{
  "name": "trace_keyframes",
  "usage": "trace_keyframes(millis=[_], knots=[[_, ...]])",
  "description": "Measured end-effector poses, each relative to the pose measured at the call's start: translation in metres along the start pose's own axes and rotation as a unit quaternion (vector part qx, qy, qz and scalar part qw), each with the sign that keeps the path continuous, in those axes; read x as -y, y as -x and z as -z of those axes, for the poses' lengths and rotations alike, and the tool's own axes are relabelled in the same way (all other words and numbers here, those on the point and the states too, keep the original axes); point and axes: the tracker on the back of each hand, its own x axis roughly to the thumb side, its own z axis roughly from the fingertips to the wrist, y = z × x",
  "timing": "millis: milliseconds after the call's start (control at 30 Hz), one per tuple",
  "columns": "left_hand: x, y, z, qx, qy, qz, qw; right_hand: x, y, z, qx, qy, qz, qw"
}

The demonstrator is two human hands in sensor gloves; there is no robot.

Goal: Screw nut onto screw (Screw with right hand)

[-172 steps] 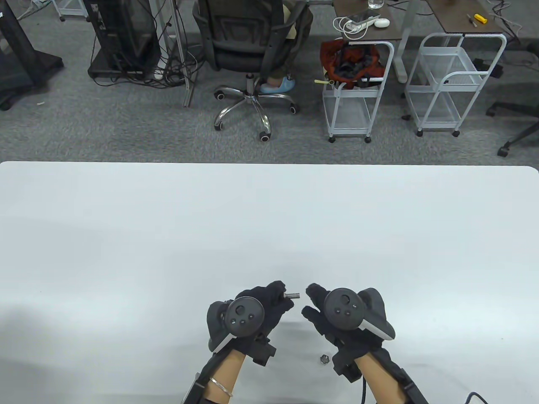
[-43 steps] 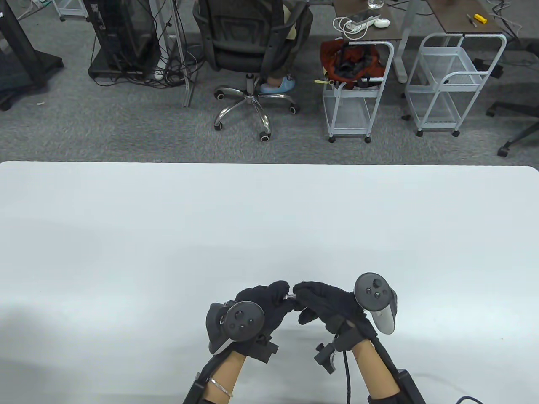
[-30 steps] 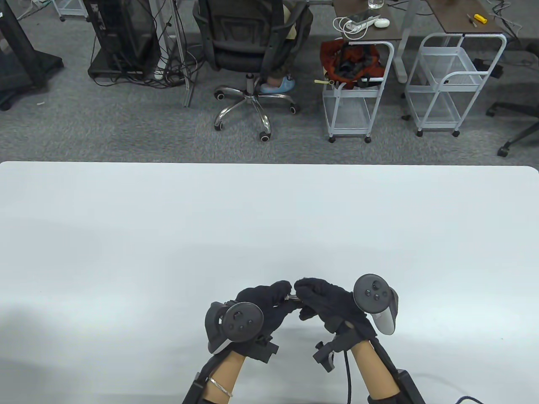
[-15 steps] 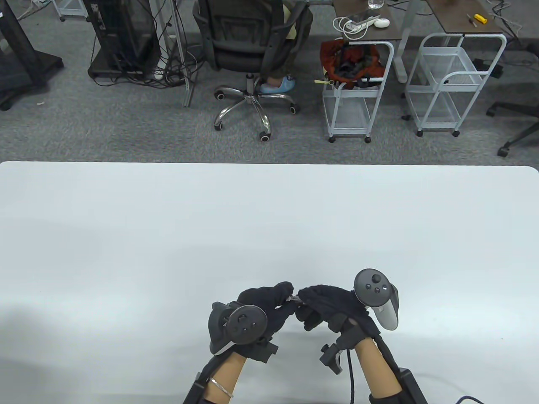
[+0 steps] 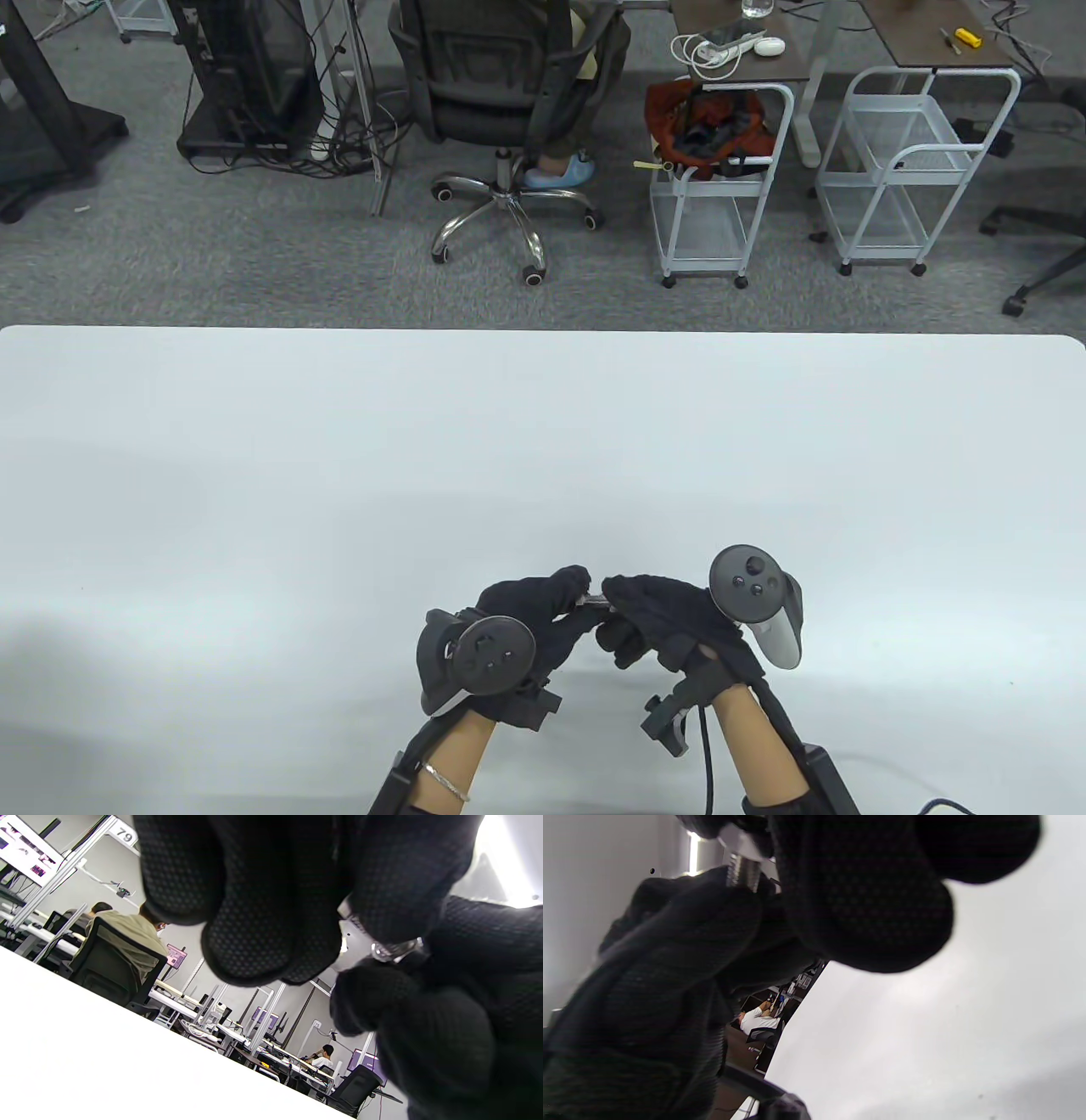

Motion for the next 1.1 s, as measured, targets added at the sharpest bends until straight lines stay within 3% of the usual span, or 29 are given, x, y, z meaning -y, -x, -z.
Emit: trace_keyframes(millis=[67, 167, 267, 500, 600, 800, 933, 1100], knots=[[-0.0003, 0.0012, -0.0001, -0.011, -0.004, -0.006, 1.000, 0.0009, -0.0024, -0.0004, 0.019, -0.002, 0.010, 1.000], [-0.0015, 0.0006, 0.0001, -0.009, -0.005, 0.001, 1.000, 0.0012, -0.0044, 0.0004, 0.018, -0.049, 0.034, 0.998], [-0.0004, -0.0025, 0.0000, -0.001, -0.003, 0.006, 1.000, 0.0016, -0.0005, -0.0002, 0.002, -0.007, 0.005, 1.000], [-0.0026, -0.0008, -0.0004, -0.009, -0.009, 0.008, 1.000, 0.0041, -0.0027, -0.0006, 0.011, -0.053, 0.038, 0.998], [-0.0017, -0.0041, -0.0004, -0.004, -0.008, 0.004, 1.000, 0.0064, 0.0001, -0.0011, 0.002, -0.014, -0.002, 1.000], [-0.0020, -0.0038, -0.0004, -0.003, -0.007, 0.008, 1.000, 0.0048, -0.0020, -0.0002, 0.014, -0.071, 0.040, 0.997], [-0.0018, -0.0044, -0.0004, -0.004, -0.008, 0.006, 1.000, 0.0057, -0.0001, -0.0016, -0.002, -0.038, 0.008, 0.999], [-0.0023, -0.0037, -0.0004, -0.005, -0.008, 0.004, 1.000, 0.0068, -0.0018, -0.0009, 0.012, -0.065, 0.038, 0.997]])
